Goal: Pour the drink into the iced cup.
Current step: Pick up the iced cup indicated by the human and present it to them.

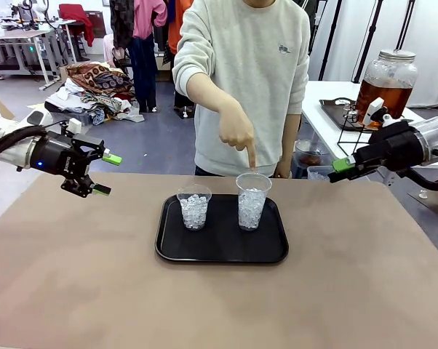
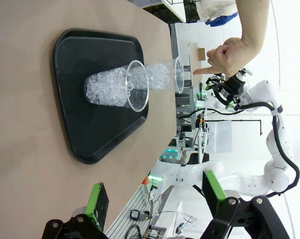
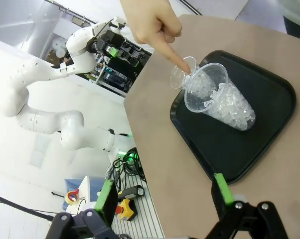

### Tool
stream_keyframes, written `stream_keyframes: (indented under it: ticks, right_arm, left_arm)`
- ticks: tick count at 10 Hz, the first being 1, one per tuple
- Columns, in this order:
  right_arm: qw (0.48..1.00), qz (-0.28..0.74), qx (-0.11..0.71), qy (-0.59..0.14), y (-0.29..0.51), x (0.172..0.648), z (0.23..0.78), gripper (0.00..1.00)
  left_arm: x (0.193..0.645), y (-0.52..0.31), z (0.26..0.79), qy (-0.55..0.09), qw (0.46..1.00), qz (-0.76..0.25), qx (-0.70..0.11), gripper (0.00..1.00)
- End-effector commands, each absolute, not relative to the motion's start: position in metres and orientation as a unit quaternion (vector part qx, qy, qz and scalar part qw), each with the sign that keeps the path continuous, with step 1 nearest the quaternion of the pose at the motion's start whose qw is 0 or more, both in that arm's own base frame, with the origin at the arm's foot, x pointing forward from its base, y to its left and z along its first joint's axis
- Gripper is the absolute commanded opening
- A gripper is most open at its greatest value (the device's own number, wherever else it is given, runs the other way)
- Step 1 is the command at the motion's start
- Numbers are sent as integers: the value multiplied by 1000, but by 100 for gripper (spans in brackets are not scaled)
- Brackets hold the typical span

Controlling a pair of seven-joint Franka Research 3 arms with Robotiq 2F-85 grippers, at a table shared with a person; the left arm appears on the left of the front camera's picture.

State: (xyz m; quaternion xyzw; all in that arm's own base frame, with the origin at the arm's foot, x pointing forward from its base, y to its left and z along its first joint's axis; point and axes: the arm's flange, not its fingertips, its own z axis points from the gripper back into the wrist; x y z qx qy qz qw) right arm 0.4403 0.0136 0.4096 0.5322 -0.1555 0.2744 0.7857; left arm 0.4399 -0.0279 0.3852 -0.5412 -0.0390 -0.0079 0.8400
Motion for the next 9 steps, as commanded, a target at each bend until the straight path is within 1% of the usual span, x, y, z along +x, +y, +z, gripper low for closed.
stream_keyframes:
  ticks: [1,2,3,4,5,7,9]
  right_arm:
    - [784,271,535,-160,15,441,411,100]
    - [786,274,532,-155,14,440,410,100]
    - [770,319,516,-198,23,445,410,100]
    - [747,349,517,-230,29,450,401,100]
    - [735,363,519,-243,33,454,393,100]
    - [696,421,497,-303,43,460,370,100]
    - [659,470,482,-335,51,466,350,100]
  left_arm:
    - [439,-28,386,-40,839,-8,-542,100]
    - [439,-28,386,-40,839,-8,-542,100]
    - [439,-28,386,-40,839,-8,-542,100]
    - [439,-28,386,-40,839,-8,-542,100]
    - [439,-28,386,-40,839,-8,-542,100]
    - [439,-28,386,-40,839,-8,-542,100]
    - [439,-28,386,-40,839,-8,-542,100]
